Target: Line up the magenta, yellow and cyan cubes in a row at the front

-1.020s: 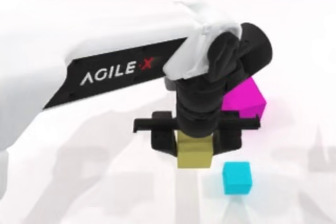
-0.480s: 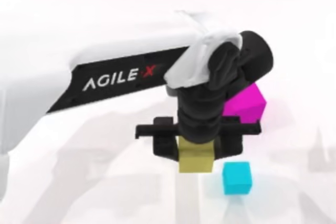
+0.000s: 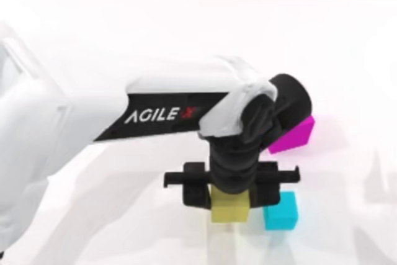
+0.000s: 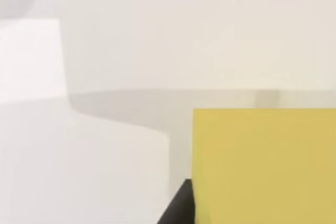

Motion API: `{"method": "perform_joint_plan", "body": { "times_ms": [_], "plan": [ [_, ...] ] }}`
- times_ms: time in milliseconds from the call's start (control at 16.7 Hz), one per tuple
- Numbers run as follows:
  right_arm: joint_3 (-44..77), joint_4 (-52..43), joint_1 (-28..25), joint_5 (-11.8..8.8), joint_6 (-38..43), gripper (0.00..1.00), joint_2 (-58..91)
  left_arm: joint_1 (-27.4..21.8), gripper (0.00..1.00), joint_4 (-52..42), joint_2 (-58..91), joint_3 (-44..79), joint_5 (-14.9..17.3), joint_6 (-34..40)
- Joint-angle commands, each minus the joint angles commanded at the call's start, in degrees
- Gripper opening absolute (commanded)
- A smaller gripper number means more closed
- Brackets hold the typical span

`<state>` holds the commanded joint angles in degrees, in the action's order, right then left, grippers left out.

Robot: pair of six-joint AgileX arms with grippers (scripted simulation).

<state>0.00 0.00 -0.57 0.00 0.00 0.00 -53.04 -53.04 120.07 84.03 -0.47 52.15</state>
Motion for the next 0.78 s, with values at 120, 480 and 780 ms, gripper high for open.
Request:
{"method": "perform_joint_plan", "body": {
  "times_ms": [120,480,780],
  "plan": [
    [0.0,0.0,0.0,0.0,0.0,1.0,0.0,0.0,0.0,0.0,0.0,0.0,0.0,0.0],
    [0.0,0.0,0.0,0.0,0.0,1.0,0.0,0.0,0.45,0.0,0.0,0.0,0.0,0.0],
    [0.0,0.0,0.0,0.0,0.0,1.0,0.0,0.0,0.83,0.0,0.0,0.0,0.0,0.0]
  ]
}}
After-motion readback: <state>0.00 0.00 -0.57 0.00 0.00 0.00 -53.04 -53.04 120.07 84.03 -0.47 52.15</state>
